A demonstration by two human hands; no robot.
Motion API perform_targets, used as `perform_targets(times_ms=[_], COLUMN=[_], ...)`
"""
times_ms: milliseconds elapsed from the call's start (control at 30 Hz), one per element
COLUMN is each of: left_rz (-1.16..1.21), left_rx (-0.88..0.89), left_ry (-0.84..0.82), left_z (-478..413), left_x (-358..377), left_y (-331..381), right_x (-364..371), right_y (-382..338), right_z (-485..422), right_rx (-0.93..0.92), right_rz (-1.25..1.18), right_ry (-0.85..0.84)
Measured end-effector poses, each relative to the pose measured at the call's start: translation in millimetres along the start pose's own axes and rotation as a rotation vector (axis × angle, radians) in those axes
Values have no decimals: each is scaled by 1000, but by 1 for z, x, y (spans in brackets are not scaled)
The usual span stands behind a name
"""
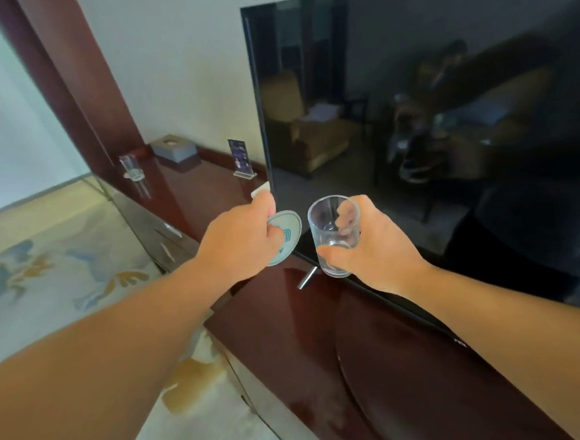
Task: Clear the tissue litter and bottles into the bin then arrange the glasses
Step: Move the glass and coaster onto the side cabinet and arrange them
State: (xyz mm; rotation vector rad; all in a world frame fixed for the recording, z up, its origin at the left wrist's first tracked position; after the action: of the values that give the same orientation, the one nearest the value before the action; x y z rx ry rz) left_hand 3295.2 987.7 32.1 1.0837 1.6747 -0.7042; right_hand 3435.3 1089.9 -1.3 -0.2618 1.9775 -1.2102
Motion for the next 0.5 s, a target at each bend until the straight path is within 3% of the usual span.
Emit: perform_targets(times_ms=[500], left_rz=[-28], left_rx=[15], left_ry=[222], left_z=[30], left_x=[-109], left_y=[-195], right_x=[121], right_y=[-175], right_z=[-52], right_rx=[-162], right_rz=[25], right_ry=[82])
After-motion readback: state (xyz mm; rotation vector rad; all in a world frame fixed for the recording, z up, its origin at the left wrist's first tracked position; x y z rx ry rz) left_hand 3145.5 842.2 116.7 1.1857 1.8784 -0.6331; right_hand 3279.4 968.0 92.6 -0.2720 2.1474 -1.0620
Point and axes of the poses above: each hand's wrist, its own z-axis away from the middle knuckle, its own x-axis out of the palm, y = z × x, the point moved 8 cm from there along -z, towards the middle knuckle, and after that the axes turned 8 degrees about -z, right-handed, at the moved point
